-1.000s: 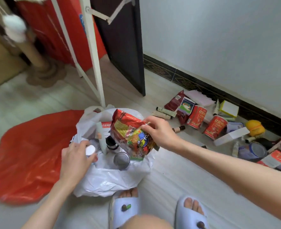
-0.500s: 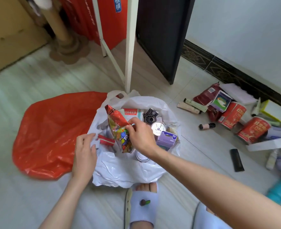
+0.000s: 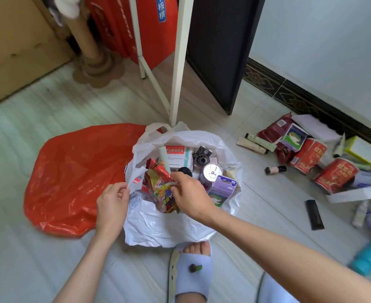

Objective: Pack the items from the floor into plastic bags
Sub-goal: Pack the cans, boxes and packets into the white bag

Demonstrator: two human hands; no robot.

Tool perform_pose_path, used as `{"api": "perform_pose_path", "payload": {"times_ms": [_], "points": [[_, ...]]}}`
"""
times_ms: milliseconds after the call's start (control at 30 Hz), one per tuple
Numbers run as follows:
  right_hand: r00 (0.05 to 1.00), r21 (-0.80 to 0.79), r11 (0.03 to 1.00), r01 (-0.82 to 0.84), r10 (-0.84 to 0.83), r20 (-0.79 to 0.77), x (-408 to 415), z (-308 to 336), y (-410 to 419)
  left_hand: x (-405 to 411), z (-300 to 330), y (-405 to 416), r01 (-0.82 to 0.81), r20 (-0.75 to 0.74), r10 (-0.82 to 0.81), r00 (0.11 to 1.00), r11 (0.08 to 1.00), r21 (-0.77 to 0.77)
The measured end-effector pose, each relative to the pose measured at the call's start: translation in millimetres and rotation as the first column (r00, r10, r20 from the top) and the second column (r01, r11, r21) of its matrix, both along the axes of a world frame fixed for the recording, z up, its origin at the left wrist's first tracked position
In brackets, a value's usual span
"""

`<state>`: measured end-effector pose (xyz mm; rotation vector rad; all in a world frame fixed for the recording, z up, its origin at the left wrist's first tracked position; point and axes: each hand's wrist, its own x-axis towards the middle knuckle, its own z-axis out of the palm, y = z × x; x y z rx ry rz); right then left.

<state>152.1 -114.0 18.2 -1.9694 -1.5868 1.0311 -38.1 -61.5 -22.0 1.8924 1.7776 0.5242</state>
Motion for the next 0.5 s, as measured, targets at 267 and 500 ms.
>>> {"api": "perform_pose_path", "payload": {"times_ms": [267,500], "points": [[0.962,-0.073,0.993,-0.093,0.109,0.251,87,45,-33,64,38,-18,0.483,-0.097,-0.474,0.875,0.864,0.144],[0.917,-0.103,0.977,0.186,-0.135,0.376,191,42,-111,168,33,-34,0.762,-0.177,-0.741,0.648,0.627,0.164]]}}
